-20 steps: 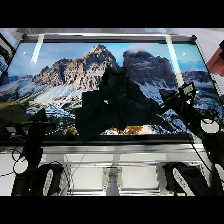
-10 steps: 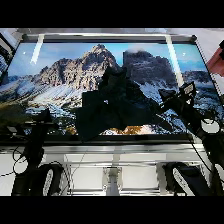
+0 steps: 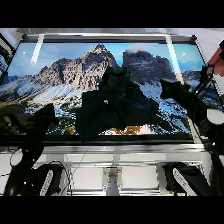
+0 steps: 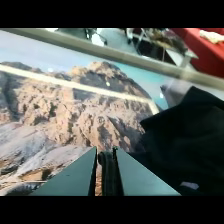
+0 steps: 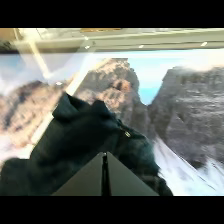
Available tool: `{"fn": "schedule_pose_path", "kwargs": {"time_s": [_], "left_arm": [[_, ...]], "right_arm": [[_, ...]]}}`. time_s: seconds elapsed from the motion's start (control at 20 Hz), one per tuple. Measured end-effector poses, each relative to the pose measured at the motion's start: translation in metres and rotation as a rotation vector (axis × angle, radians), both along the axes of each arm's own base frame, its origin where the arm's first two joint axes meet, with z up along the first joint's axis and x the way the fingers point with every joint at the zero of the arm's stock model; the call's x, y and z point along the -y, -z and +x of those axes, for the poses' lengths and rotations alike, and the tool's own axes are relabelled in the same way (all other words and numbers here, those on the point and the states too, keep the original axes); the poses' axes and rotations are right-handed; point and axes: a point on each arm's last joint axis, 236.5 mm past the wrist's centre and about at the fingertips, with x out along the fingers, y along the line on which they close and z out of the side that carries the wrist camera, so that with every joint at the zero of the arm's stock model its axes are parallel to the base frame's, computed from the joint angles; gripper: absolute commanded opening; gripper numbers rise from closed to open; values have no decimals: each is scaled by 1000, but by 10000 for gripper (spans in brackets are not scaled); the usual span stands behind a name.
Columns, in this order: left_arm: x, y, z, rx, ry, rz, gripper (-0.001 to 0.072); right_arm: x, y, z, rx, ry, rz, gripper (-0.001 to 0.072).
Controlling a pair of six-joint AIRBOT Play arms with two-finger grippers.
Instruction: Fold the clothes and pants, and hang the long-sleeved shirts on hangers.
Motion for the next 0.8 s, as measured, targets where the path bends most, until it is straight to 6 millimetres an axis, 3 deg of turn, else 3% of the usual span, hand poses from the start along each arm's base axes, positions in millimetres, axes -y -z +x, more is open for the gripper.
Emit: {"fn": "schedule_pose_path", "kwargs": {"time_s": [0.15,0.25,0.4,0.6,0.65,0.7,0.75,0.8], "left_arm": [[25,3,34,-96,88,9,150],[49,10,56,-155,164,9,150],[82,20,80,-213,256,13,147],[101,33,92,-258,311,65,120],[102,38,92,-276,316,83,119],[101,44,92,-299,321,104,119],[100,54,90,-332,326,126,119],[98,65,87,-377,339,146,121]], "right_arm": [[-12,-13,22,-95,-45,51,24],[-20,-3,32,-207,-86,41,24],[-18,35,34,-414,-121,-51,24],[24,83,29,-649,-10,-201,34],[39,93,27,-700,34,-232,114],[52,101,25,-744,71,-256,291],[64,108,21,-790,101,-275,386],[76,118,16,-846,125,-292,387]]}}
